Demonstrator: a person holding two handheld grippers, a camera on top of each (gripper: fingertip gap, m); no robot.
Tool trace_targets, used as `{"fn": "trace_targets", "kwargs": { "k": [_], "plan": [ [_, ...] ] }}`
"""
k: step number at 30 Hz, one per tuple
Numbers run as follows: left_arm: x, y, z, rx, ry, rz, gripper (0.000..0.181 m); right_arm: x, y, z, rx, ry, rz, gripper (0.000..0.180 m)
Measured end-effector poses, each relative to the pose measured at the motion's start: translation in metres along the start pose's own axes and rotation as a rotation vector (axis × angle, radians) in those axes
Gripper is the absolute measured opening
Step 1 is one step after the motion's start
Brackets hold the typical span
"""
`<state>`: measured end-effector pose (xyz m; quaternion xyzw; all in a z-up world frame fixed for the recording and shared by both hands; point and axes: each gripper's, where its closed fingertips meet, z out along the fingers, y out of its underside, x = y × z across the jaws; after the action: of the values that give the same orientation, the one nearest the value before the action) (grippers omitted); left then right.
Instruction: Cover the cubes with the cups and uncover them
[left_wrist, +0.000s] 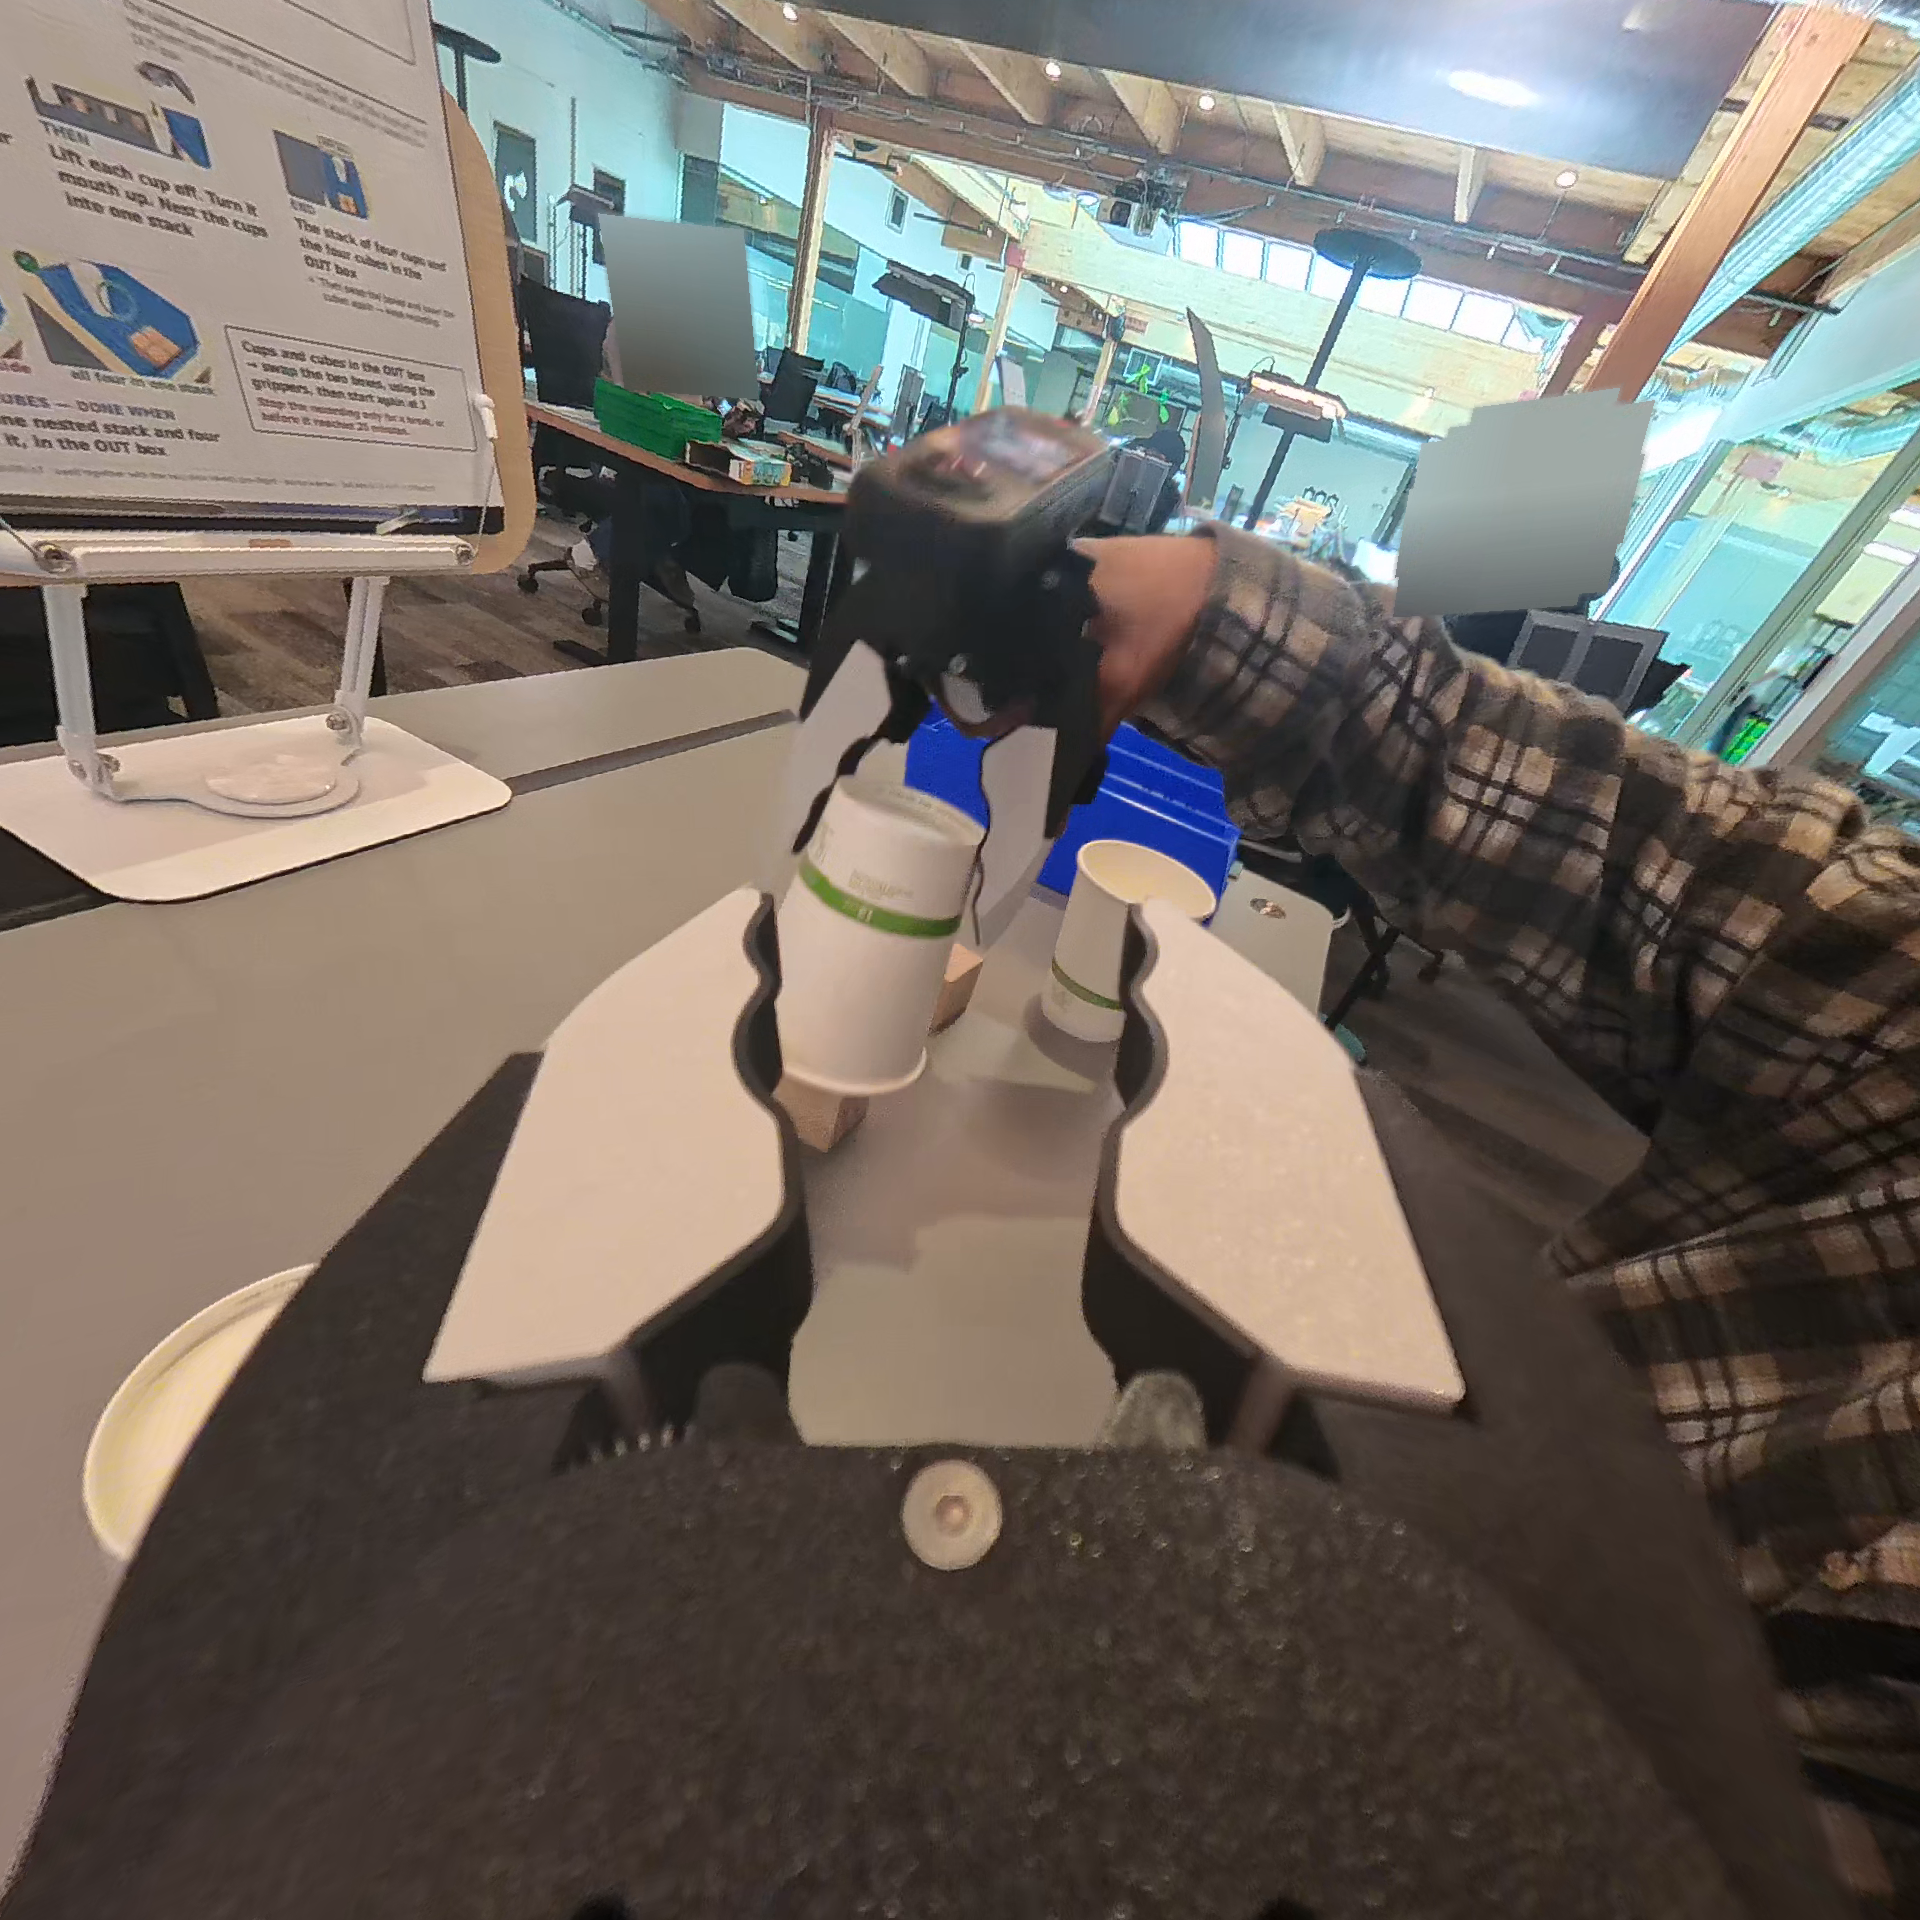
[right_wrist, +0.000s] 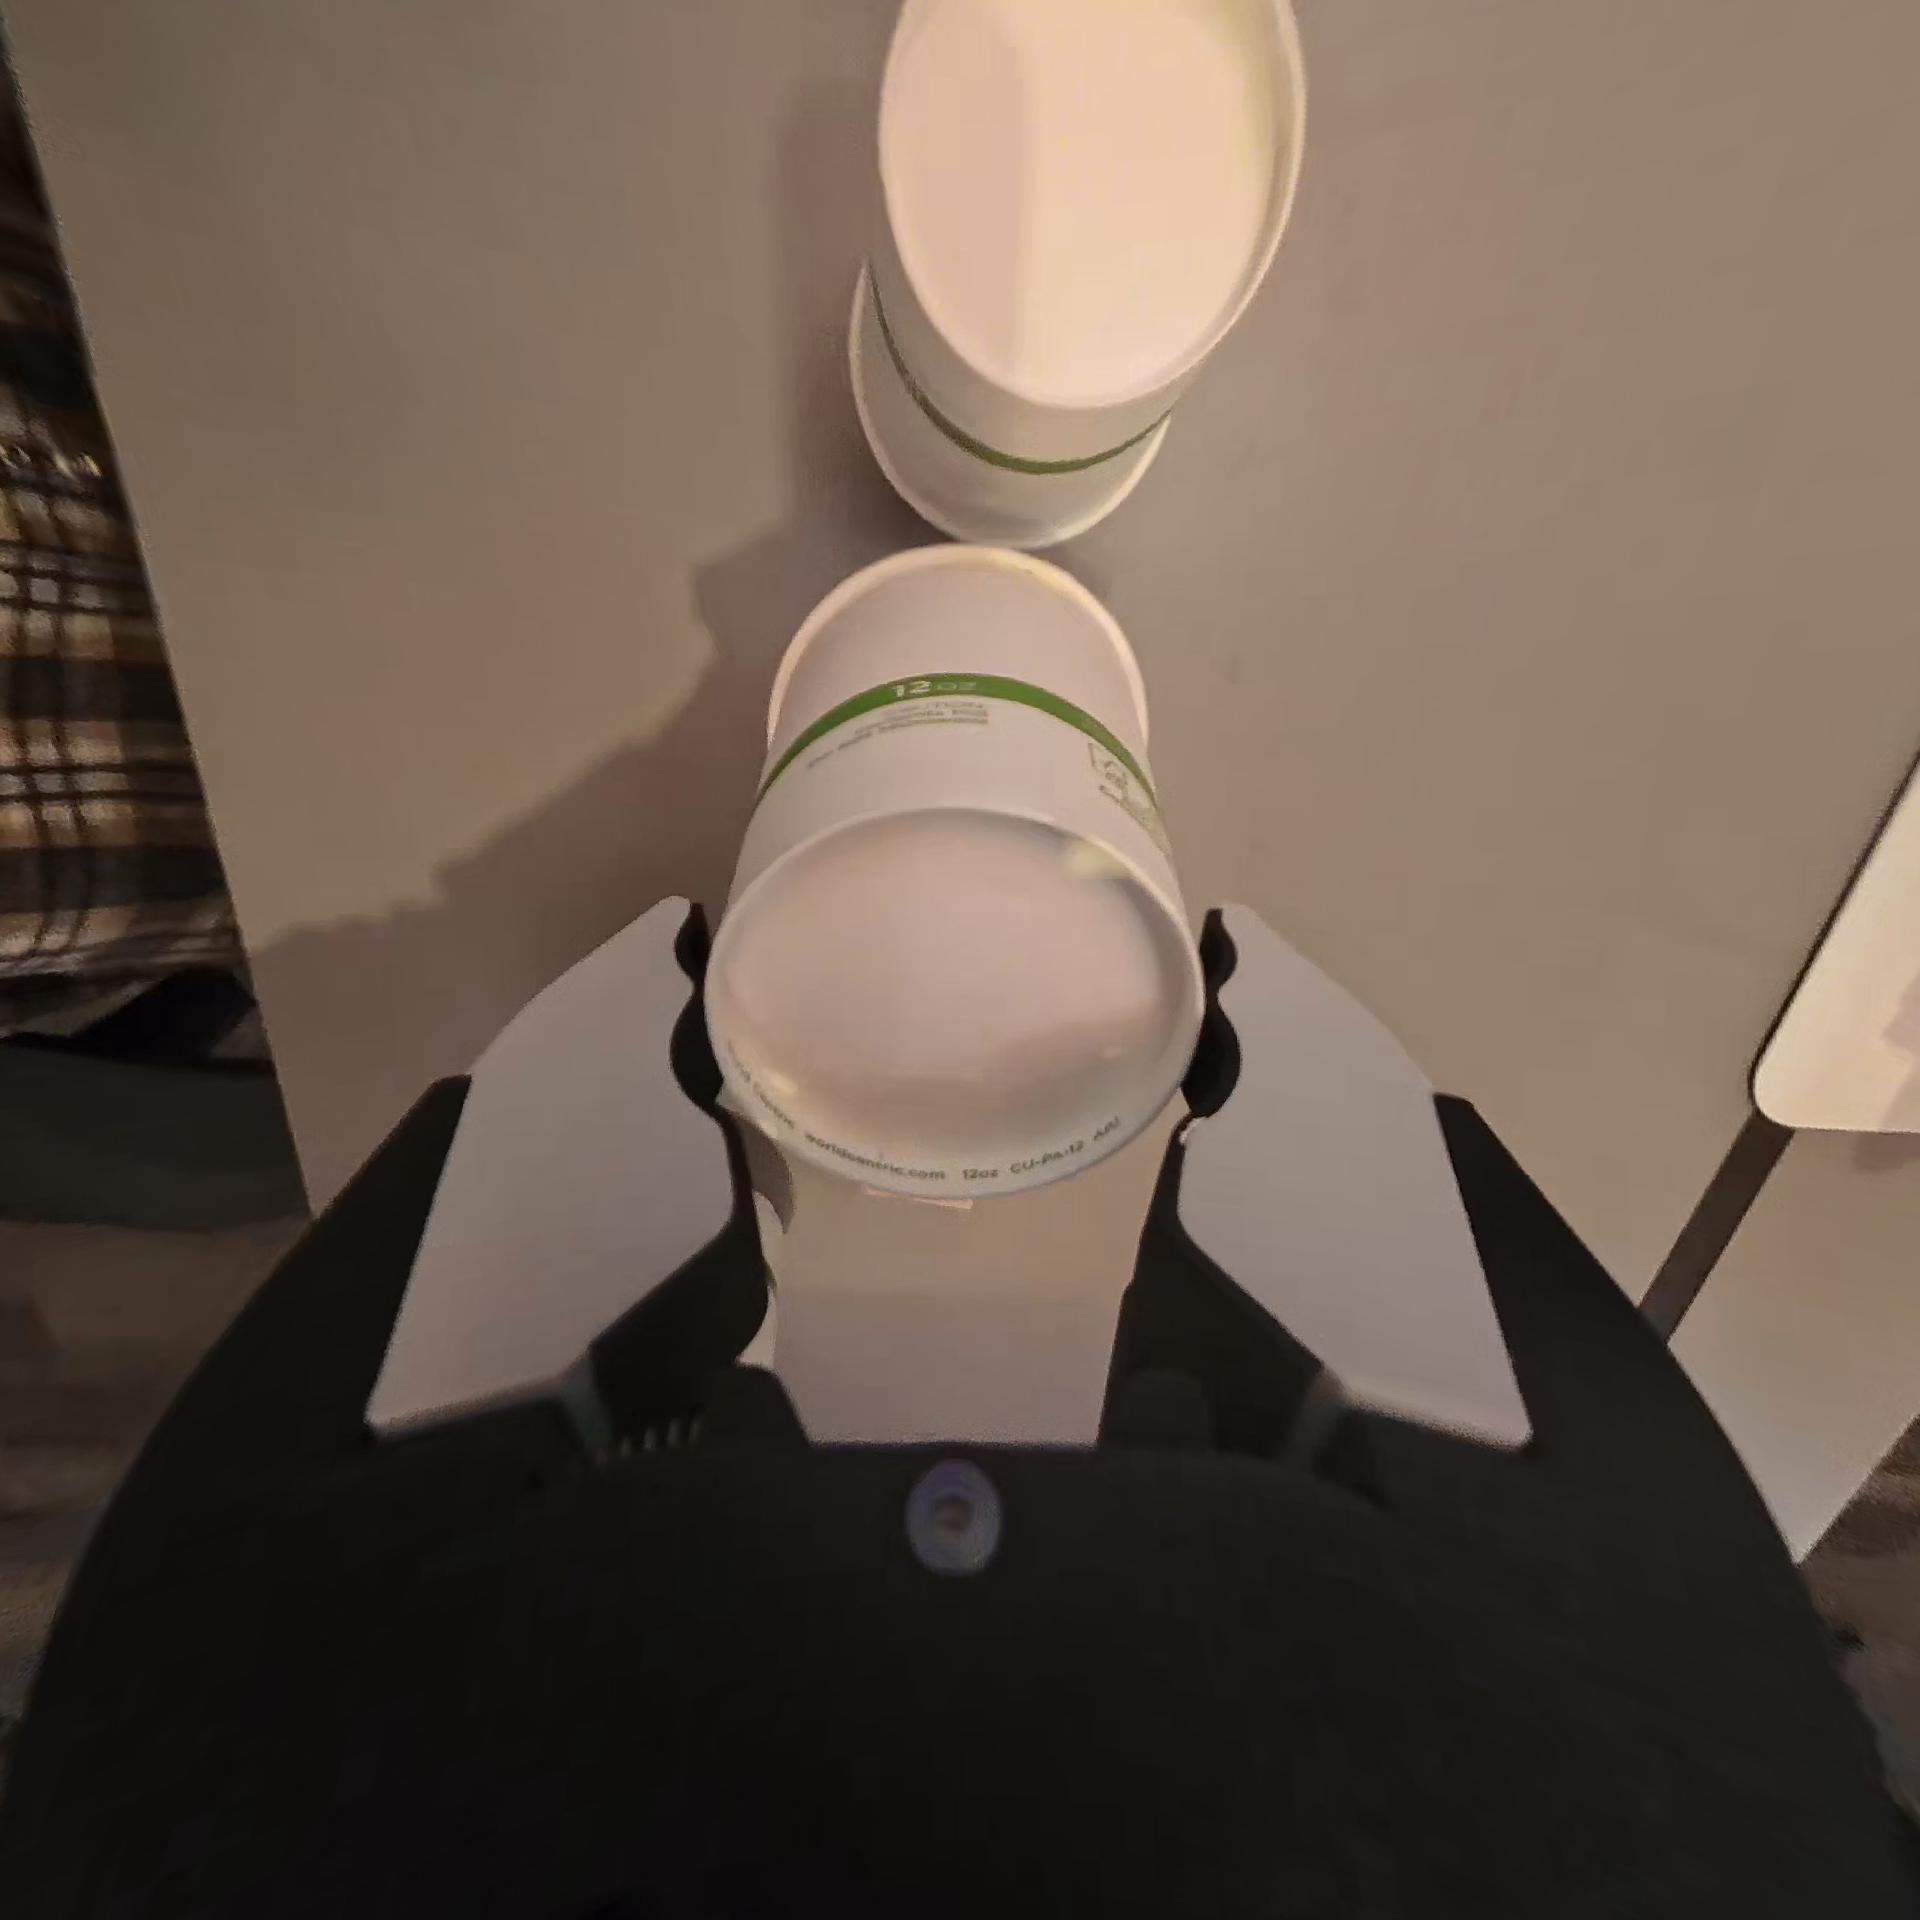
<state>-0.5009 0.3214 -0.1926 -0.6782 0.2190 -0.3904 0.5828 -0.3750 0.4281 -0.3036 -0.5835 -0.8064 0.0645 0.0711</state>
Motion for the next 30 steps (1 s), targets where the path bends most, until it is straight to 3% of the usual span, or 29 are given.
{"fn": "trace_targets", "kwargs": {
  "k": [4, 9, 14, 20, 22, 24, 25, 29, 30],
  "plan": [
    [0.001, 0.003, 0.005, 0.013, 0.038, -0.059, 0.064, -0.007, -0.006, -0.04, 0.216, 0.091, 0.04, 0.088],
    [0.008, 0.011, 0.019, 0.027, 0.152, -0.201, 0.068, -0.027, -0.029, -0.093, 0.72, 0.274, 0.1, 0.088],
    [0.028, 0.022, 0.035, 0.008, 0.303, -0.314, 0.067, -0.059, -0.045, -0.092, 1.016, 0.418, 0.087, 0.088],
    [0.048, 0.039, 0.049, -0.07, 0.364, -0.267, 0.056, -0.08, -0.06, -0.065, 1.107, 0.435, 0.079, 0.088],
    [0.053, 0.045, 0.05, -0.103, 0.391, -0.242, 0.038, -0.085, -0.063, -0.059, 1.119, 0.427, 0.072, 0.088],
    [0.062, 0.046, 0.047, -0.109, 0.452, -0.22, 0.009, -0.09, -0.064, -0.047, 1.066, 0.404, 0.048, 0.088],
    [0.066, 0.047, 0.045, -0.119, 0.483, -0.209, 0.005, -0.093, -0.063, -0.04, 1.029, 0.386, 0.03, 0.088],
    [0.066, 0.068, 0.043, -0.273, 0.429, -0.003, 0.0, -0.106, -0.038, -0.021, 0.818, 0.235, 0.004, 0.122],
    [0.067, 0.076, 0.042, -0.322, 0.412, 0.066, 0.0, -0.108, -0.032, -0.023, 0.786, 0.182, 0.014, 0.124]
  ]
}}
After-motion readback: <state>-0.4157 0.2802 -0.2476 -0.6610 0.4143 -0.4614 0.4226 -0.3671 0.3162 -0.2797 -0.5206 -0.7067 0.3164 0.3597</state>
